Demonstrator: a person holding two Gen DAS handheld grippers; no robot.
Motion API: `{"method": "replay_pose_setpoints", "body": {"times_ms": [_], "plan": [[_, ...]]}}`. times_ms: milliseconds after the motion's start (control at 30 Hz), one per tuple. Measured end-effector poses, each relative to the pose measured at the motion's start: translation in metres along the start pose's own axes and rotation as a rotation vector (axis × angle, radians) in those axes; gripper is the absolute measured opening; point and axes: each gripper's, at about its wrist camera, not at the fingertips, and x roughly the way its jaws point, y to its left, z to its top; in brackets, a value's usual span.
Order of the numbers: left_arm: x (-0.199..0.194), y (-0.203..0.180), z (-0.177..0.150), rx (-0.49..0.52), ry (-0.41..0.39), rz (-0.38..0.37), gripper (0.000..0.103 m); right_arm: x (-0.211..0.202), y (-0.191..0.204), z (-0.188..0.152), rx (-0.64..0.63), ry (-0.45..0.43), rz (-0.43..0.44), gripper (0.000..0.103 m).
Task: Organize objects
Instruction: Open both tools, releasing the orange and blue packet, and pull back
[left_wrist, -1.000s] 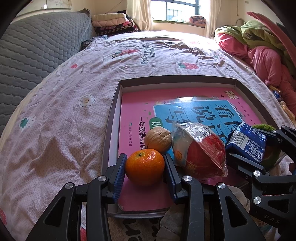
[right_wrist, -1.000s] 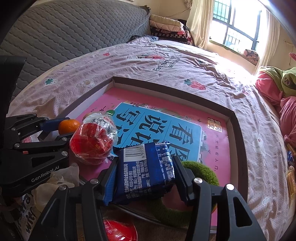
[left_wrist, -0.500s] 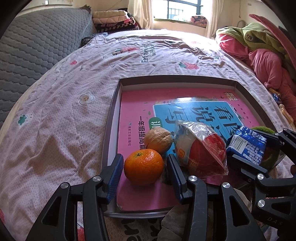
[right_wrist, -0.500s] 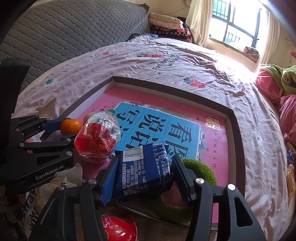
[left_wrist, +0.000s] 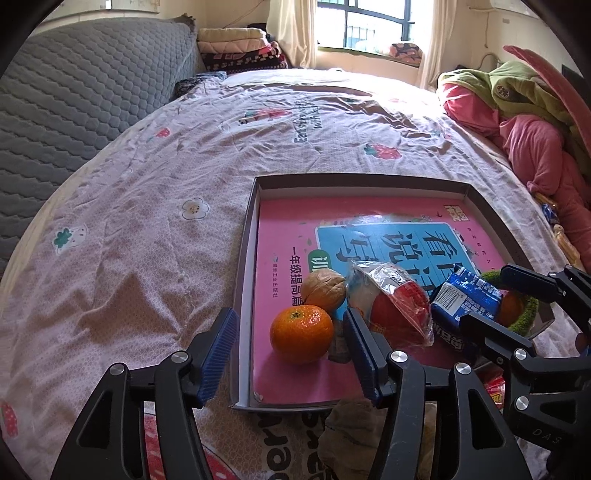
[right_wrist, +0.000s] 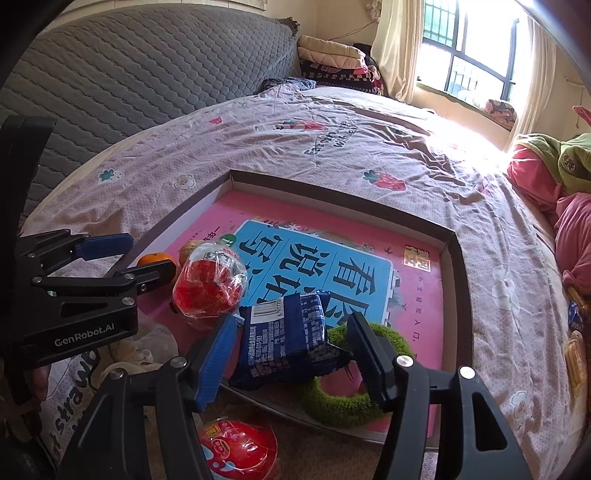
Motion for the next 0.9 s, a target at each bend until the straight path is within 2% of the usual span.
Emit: {"method": "replay_pose_setpoints", "body": {"times_ms": [333,567,767,900], "plan": [[-0.056,-0.004,-0.001,-0.007,-0.082,-0.025,0.065,-0.039,-0.004,0.002,0.016,-0.081,0.003,0.063],[-0.092,-0.007,-0.008,-0.004,-0.131,-0.05,0.066,-0.075,-0.002,0.0,0.034,-0.157,0.022,0.074],[-0.11,-0.012,-0.016,-0.007,-0.152,-0.077,0.066,-0.096,0.002,-0.009,0.051,-0.188,0.029,0.075],[-0.116,-0.016,-0.022,0.012,-0.155,-0.069,0.066,-0.105,0.005,-0.017,0.056,-0.206,0.027,0.075]]}}
